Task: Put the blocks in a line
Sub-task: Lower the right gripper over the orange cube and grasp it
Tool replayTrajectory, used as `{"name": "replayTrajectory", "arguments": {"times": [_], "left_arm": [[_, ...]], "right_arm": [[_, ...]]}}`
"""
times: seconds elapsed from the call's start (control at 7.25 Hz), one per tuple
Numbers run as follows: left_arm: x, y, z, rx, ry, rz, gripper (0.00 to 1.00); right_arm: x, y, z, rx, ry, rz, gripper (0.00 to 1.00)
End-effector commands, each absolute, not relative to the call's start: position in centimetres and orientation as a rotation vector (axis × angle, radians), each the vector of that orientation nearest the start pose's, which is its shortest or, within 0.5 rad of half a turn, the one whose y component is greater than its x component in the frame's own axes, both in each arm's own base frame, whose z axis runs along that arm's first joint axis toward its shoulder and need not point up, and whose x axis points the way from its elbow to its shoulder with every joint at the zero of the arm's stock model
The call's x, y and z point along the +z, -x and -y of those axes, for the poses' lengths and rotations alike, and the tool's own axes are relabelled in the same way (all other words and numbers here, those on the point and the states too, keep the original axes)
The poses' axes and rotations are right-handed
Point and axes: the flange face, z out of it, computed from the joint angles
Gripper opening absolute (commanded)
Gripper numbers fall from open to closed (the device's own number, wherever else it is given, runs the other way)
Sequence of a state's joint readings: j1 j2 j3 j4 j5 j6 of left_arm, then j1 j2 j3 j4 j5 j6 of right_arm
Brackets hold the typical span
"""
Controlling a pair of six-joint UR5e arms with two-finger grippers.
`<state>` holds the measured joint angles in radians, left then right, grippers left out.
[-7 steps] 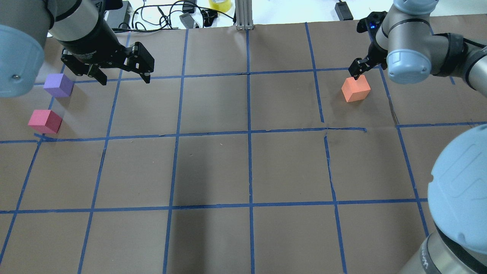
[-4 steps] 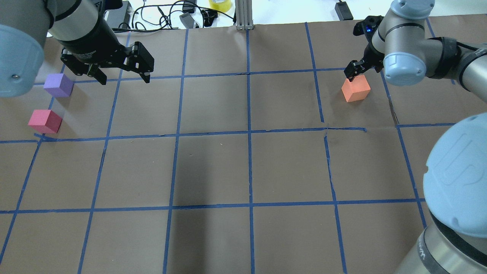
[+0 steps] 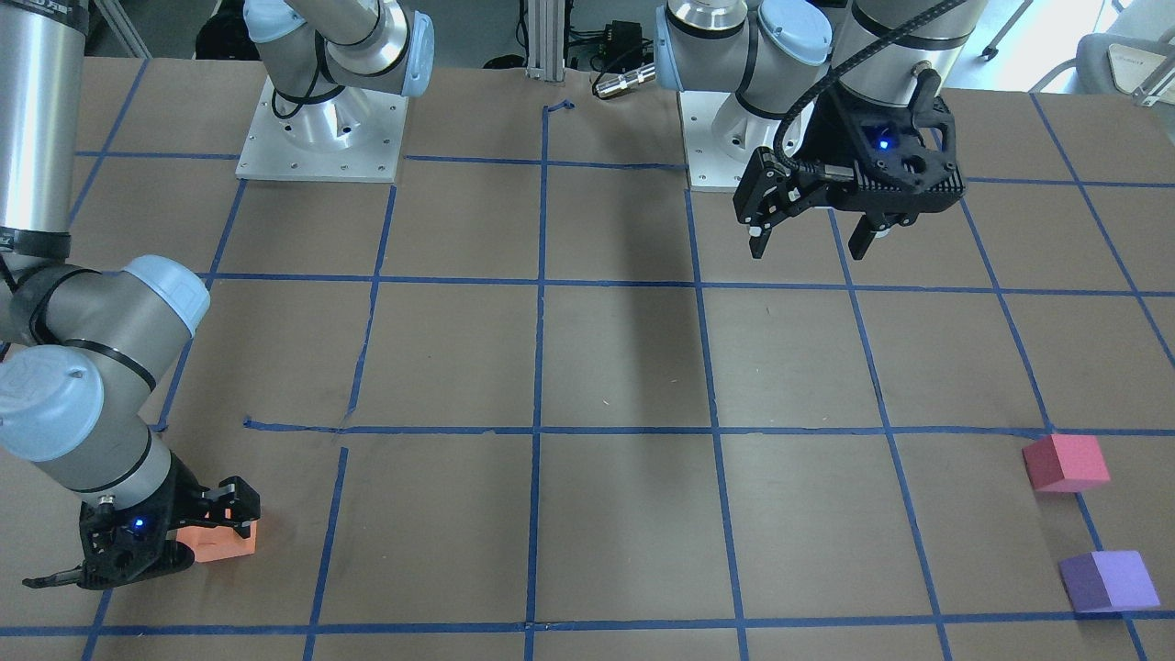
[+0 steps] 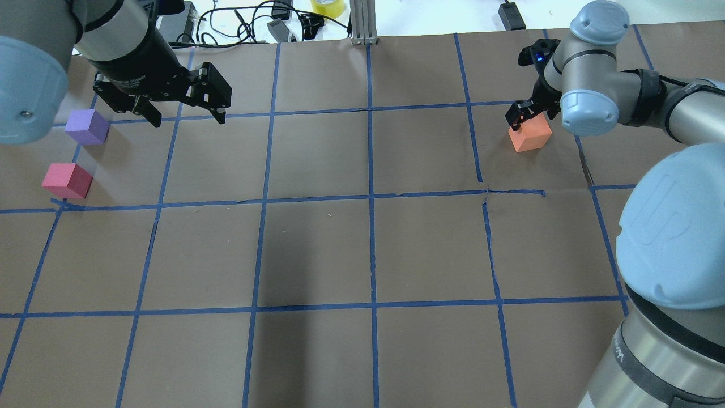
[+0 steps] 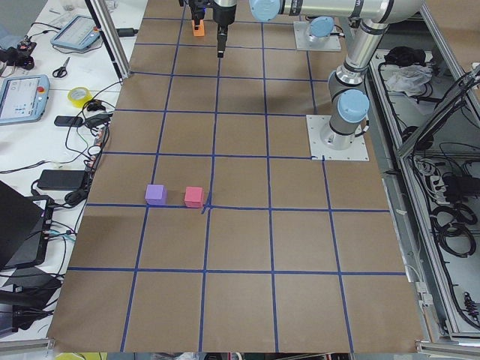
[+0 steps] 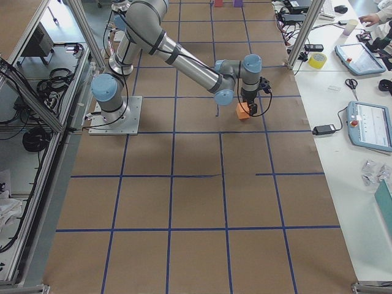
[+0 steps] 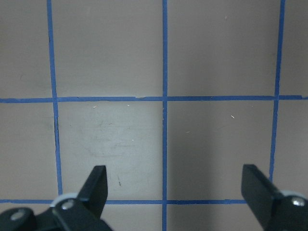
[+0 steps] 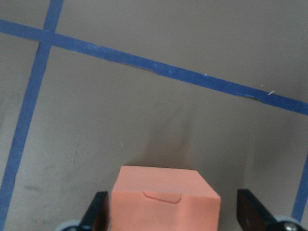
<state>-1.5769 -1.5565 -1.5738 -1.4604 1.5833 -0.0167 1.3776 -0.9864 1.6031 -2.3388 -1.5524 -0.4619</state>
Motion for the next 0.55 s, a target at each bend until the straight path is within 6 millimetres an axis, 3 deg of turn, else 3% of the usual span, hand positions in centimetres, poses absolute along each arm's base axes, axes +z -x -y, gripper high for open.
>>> {"name": "replayTrajectory", "arguments": {"times": [0.0, 0.14, 0.28, 0.41], "left_arm": [[50.5, 13.5, 49.6, -0.19, 0.018, -3.125, 1.0], [50.5, 13.5, 49.6, -0.19, 0.018, -3.125, 1.0], [50.5, 13.6, 49.6, -0.19, 0.016, -3.125, 1.0], [50.4, 13.6, 49.7, -0.187, 0.018, -3.125, 1.0]], "right_arm": [[20.4, -0.4, 68.2, -0.233, 0.423, -3.135, 0.25], [20.7, -0.4, 68.2, -0.24, 0.418, -3.136, 0.0], [21.6, -0.8, 68.2, -0.267, 0.374, -3.114, 0.0], [23.8, -2.2, 68.1, -0.33, 0.278, -3.06, 0.0]]}}
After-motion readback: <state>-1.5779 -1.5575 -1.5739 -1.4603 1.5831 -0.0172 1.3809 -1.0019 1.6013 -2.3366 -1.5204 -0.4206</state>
